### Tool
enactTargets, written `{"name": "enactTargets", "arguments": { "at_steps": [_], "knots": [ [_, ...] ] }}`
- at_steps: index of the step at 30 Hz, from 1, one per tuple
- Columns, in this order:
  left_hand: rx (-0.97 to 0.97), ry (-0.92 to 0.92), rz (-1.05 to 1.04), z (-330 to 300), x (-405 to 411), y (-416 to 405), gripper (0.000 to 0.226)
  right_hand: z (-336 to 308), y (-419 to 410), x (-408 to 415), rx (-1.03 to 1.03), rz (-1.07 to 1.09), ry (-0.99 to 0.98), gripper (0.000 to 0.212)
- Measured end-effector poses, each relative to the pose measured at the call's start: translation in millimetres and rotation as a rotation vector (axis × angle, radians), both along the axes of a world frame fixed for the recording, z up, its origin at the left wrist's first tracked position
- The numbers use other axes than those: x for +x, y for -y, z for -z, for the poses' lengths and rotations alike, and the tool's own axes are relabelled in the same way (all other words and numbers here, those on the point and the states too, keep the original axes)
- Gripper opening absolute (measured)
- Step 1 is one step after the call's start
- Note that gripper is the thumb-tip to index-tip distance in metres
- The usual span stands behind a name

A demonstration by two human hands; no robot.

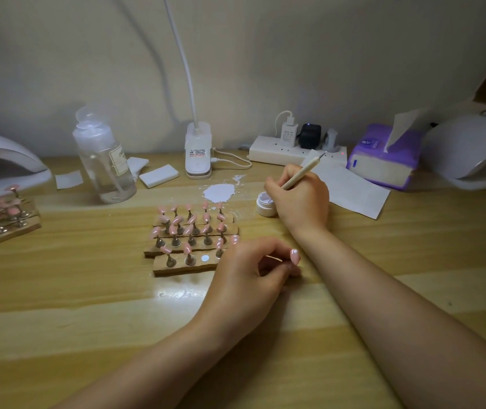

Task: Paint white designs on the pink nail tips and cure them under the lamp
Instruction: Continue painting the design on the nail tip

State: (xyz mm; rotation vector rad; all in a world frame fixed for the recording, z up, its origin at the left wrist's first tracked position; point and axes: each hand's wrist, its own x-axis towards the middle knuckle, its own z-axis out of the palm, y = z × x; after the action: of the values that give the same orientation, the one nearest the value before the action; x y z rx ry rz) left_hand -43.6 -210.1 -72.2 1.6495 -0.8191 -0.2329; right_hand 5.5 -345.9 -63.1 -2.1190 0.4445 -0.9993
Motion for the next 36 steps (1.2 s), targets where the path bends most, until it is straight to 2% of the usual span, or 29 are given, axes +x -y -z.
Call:
{"name": "enactTargets", "arguments": {
  "at_steps": [18,24,28,31,33,36],
  "knots": [
    [0.019,-0.008,-0.01,1,0,0,0.035,1,-2,1,0.004,-0.006,0.033,0.044],
    [0.015,-0.037,-0.022,-1,-1,-1,0.031,-8,1,-4,0.378,-0.041,0.328,0.045],
    [0.014,-0.034,-0.027,-3,-1,-2,0.027,-48,-4,-18,0.638,-0.095,0.577,0.048],
    [0.015,-0.048,-0.028,-4,-2,-2,0.027,-77,-7,-35,0.682,-0.198,0.733,0.054],
    [0.017,-0.063,-0.028,-4,-2,-2,0.029,-74,-12,-53,0.575,-0.291,0.631,0.047],
    [0.004,-0.091,-0.03,-4,-2,-1,0.03,-46,-15,-80,0.484,-0.445,0.363,0.031]
  ]
}}
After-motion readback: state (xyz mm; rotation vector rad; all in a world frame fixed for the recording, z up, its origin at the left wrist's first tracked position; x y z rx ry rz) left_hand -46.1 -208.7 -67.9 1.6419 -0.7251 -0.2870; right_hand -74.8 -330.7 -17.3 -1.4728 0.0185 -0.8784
